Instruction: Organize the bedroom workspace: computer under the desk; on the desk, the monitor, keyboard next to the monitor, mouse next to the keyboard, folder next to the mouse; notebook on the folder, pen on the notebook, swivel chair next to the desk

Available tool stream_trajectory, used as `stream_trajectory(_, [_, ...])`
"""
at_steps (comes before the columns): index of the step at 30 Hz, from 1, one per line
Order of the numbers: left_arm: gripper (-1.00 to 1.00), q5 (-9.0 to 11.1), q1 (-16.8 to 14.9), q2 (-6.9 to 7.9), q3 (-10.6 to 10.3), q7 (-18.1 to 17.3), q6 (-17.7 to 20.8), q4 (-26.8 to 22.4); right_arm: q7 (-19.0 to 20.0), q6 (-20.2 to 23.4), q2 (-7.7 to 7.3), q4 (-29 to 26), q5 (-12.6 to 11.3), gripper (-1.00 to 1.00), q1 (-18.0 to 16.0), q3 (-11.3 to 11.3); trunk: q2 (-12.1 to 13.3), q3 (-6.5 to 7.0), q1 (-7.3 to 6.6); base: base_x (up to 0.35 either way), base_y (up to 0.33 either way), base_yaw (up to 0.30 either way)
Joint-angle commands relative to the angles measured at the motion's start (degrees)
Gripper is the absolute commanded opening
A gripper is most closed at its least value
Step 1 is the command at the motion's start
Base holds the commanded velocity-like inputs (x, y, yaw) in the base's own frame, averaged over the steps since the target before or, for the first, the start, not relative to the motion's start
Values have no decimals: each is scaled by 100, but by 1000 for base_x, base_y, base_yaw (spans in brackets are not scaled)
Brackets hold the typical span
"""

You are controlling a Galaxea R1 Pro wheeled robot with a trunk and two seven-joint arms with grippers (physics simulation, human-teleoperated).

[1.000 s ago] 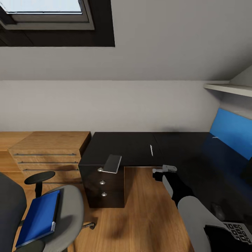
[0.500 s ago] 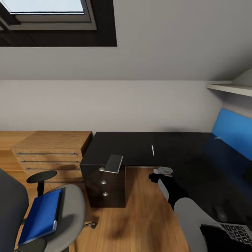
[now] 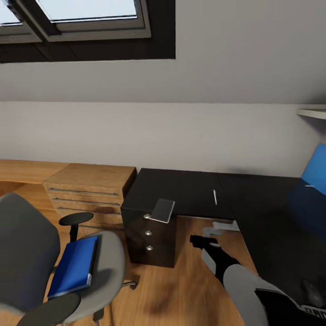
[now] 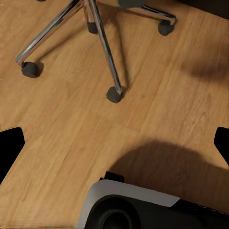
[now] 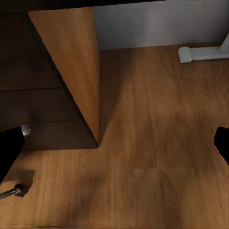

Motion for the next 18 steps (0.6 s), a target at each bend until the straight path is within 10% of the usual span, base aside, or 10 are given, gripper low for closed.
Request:
stream_trajectory(1, [100, 75, 3, -2, 12, -53, 3, -10, -9, -117, 3, 119, 16, 100, -4, -30, -4, -8, 0, 0, 0, 257])
stream_trajectory(8, [100, 135, 3, 2, 12, -55, 4, -10, -15, -1352, -29, 1121, 36, 100, 123, -30, -4, -19, 0, 0, 0, 257])
stream_trajectory(13, [100, 172, 3, 9, 12, 15, 56, -9, -17, -1942, -53, 1229, 50, 100, 899, -25, -4, -20, 0, 0, 0, 258])
stream_trajectory(18, [100, 378, 3, 11, 6, 825, 708, -66, -18, -2570, -77, 1251, 49, 100, 1786, -22, -4, -15, 0, 0, 0, 256])
